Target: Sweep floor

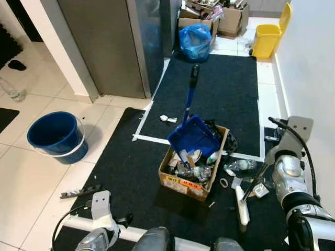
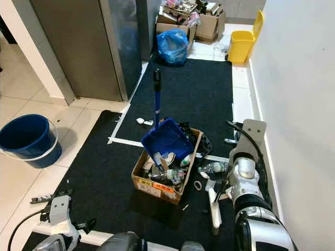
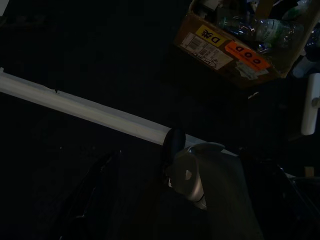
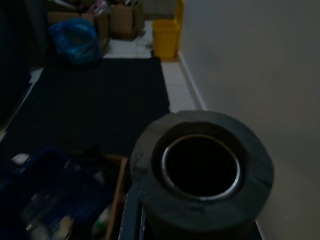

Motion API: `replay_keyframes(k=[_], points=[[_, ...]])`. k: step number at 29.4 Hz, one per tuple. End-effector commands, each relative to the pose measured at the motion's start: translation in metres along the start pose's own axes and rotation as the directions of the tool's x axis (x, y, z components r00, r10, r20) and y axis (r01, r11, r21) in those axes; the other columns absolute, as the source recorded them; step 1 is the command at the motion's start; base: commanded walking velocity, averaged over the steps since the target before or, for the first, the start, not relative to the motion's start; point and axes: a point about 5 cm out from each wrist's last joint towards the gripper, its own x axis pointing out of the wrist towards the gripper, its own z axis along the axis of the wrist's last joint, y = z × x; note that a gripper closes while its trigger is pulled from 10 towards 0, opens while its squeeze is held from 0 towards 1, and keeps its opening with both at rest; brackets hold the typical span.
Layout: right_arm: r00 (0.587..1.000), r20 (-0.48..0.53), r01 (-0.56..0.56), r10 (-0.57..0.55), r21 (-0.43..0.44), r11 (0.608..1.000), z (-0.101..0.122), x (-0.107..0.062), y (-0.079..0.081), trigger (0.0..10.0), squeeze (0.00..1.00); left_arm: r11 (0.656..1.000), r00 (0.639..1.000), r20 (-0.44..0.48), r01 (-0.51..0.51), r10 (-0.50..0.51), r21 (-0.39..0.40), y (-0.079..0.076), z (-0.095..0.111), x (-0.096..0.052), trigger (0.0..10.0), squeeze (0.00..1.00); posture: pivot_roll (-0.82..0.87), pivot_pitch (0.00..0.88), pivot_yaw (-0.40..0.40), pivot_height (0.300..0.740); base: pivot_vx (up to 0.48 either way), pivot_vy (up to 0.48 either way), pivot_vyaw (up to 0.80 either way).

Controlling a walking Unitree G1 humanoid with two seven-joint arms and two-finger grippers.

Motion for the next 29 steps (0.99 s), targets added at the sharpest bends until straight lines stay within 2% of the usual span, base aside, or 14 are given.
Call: replay_keyframes(k=[1, 6, 29], points=[[0.991, 0.134, 0.005, -0.004, -0.009, 1.000, 0.029, 0.010, -0.001, 10.0, 0.00, 1.000, 1.000, -0.008, 0.009, -0.009, 0.014, -0.003, -0.002, 0.001, 10.0, 0.00, 0.09, 0.000, 0.027, 0.740, 0.428, 0.000, 0.00], [0.987, 0.159, 0.013, -0.014, 0.006, 1.000, 0.037, 0.013, -0.004, 10.0, 0.00, 1.000, 1.000, -0.007, 0.018, -0.017, 0.022, -0.005, -0.001, 0.001, 10.0, 0.00, 0.09, 0.000, 0.028, 0.740, 0.425, 0.000, 0.00], [0.982, 0.188, 0.027, -0.029, 0.013, 1.000, 0.041, 0.012, -0.009, 10.0, 0.00, 0.998, 0.999, -0.021, 0.034, -0.033, 0.048, -0.007, -0.003, 0.002, 10.0, 0.00, 0.08, 0.000, 0.034, 0.740, 0.448, 0.000, 0.00]])
